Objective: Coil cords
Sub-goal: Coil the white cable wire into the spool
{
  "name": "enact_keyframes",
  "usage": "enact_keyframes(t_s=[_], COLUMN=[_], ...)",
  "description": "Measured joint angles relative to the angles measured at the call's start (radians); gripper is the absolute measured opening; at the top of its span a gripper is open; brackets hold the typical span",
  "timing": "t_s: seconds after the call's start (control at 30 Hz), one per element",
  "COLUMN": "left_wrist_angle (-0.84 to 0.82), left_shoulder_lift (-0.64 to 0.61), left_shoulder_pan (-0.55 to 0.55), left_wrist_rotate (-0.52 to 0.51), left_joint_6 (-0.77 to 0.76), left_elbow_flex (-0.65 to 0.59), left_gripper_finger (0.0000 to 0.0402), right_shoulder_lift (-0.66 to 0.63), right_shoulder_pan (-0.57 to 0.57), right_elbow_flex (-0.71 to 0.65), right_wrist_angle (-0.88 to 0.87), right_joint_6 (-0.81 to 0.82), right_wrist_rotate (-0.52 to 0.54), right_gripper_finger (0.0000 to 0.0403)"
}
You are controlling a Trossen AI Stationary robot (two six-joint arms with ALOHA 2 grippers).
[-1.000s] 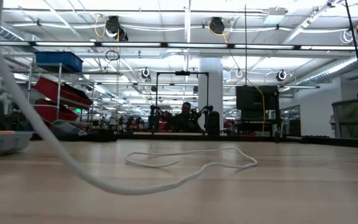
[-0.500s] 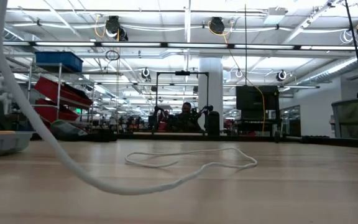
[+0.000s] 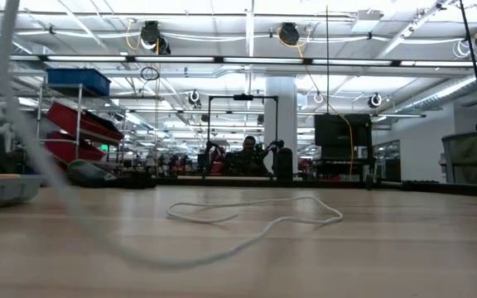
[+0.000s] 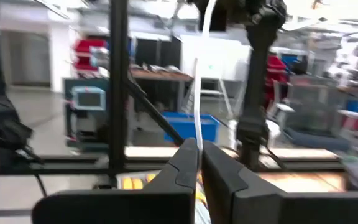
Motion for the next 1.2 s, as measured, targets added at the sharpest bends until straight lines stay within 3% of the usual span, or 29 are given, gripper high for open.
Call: enact_keyframes(t_s=[0.1, 0.3, 0.53, 0.8, 1.2], left_wrist_angle=[-0.002, -0.032, -0.237, -0.339, -0.526], left_shoulder_lift=[0.0, 0.0, -0.039, -0.09, -0.119], left_shoulder_pan=[-0.001, -0.001, -0.013, -0.043, -0.043], left_wrist_rotate=[0.0, 0.001, 0.002, 0.008, 0.014], left_joint_6=[-0.001, -0.011, -0.146, -0.17, -0.288], left_elbow_flex=[0.0, 0.0, 0.0, 0.0, 0.0], left_gripper_finger=[0.0006, 0.0006, 0.0006, 0.0006, 0.0006], right_shoulder_lift=[0.0, 0.0, 0.0, -0.029, -0.26], right_shoulder_pan=[0.024, 0.052, 0.118, 0.171, 0.194], right_elbow_flex=[0.0, 0.0, 0.0, 0.0, -0.001], right_wrist_angle=[-0.036, -0.081, -0.172, -0.257, -0.799], right_joint_6=[0.0, 0.029, 0.129, 0.202, 0.38], right_wrist_rotate=[0.082, 0.095, 0.179, 0.235, 0.163], right_gripper_finger=[0.0004, 0.0001, 0.0001, 0.0, 0.0])
